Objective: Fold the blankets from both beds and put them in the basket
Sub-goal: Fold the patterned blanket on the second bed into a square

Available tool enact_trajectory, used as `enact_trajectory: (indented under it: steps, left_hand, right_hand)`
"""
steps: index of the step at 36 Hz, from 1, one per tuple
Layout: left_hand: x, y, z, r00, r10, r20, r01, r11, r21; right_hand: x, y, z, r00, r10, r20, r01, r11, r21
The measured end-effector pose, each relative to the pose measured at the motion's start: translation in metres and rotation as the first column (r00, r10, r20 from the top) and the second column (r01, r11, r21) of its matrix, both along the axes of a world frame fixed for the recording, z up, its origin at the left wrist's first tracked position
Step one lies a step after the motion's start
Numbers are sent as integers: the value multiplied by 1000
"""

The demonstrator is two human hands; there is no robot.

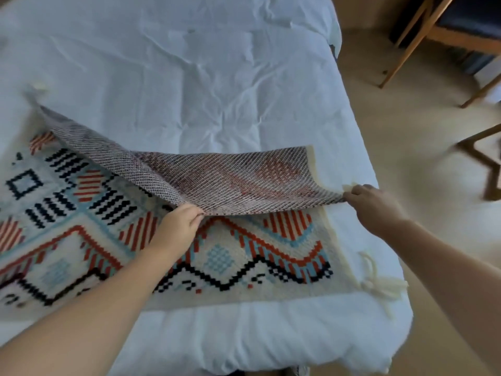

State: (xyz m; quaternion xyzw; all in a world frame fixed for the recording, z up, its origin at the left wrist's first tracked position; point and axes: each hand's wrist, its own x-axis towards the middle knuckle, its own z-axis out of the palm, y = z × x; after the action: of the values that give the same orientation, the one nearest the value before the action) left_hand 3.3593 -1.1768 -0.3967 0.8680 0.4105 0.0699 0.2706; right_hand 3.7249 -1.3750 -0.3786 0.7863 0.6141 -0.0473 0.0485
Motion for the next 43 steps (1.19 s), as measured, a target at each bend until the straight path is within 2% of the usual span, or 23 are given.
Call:
enact_trajectory:
  steps: [10,21,24,29,32,36,43]
  left_hand:
    - [-18,-101,-8,994,87,-68,-92,993,-72]
    - [-52,-153,-66,967,138,-214,-171,975,-143]
    - [-54,-157,-82,967,134,-216,-162,980,-119]
    - [-49,-169,-88,946,162,-281,-178,983,-33]
    - [-52,-173,-78,932,203,-299,-246,963,-113]
    - [-68,-170,-42,947,218,-235,-263,947,-184]
    - [-139,-156,44,927,297,-228,-337,927,-163]
  right_hand:
    - [-14,-93,-12,996,90,-17,-91,993,-75]
    - [-42,-150,-79,985,166,-52,-173,965,-197]
    - [-50,-150,-97,985,171,-31,-174,958,-230]
    - [-67,-146,-106,979,203,22,-175,892,-417]
    - [-77,-142,-94,980,193,44,-150,870,-470]
    - [-95,-123,-63,992,126,-22,-121,873,-472]
    - [-181,-64,19,991,58,-123,-102,913,-395]
